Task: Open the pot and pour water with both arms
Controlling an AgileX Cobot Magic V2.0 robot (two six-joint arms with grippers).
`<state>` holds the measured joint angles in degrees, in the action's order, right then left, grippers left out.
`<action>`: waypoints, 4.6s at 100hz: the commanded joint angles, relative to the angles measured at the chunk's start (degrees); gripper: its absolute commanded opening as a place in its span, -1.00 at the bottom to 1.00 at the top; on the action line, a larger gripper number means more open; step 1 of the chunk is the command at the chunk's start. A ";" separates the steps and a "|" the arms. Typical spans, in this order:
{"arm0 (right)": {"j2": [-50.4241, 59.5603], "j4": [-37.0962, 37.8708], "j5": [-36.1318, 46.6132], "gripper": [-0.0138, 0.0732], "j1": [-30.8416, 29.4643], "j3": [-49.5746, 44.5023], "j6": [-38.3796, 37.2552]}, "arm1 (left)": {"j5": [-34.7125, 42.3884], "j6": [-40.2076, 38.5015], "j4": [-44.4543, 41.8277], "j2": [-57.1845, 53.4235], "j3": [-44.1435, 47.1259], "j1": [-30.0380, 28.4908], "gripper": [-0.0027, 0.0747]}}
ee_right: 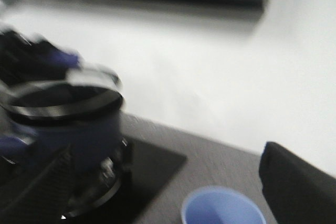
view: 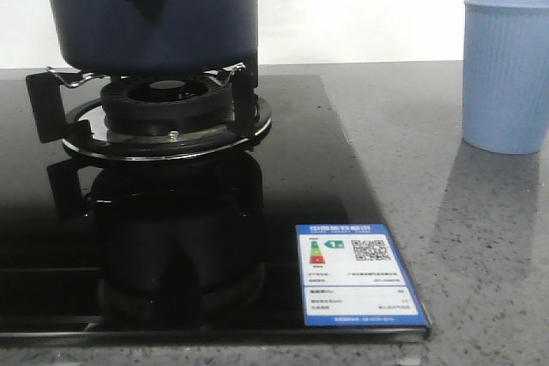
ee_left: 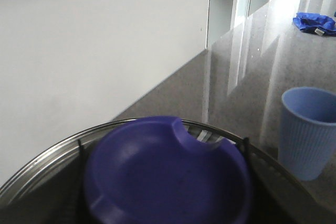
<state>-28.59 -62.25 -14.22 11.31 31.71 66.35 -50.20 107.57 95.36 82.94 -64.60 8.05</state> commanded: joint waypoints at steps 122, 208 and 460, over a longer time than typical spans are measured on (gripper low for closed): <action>-31.63 -8.68 12.53 0.80 0.01 2.08 0.43 | -2.41 -0.53 10.18 -16.23 -2.89 -0.09 -0.28; -31.34 -6.25 11.34 0.08 0.10 5.88 0.45 | -5.20 -2.03 8.96 -18.64 -2.89 -0.09 -0.28; -65.95 63.43 3.89 0.08 22.20 60.02 0.75 | 9.79 -8.67 6.22 -30.70 -2.89 0.03 -0.28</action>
<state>-97.37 -0.91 -17.03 33.29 89.39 66.63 -39.57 99.94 98.11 53.06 -65.47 8.05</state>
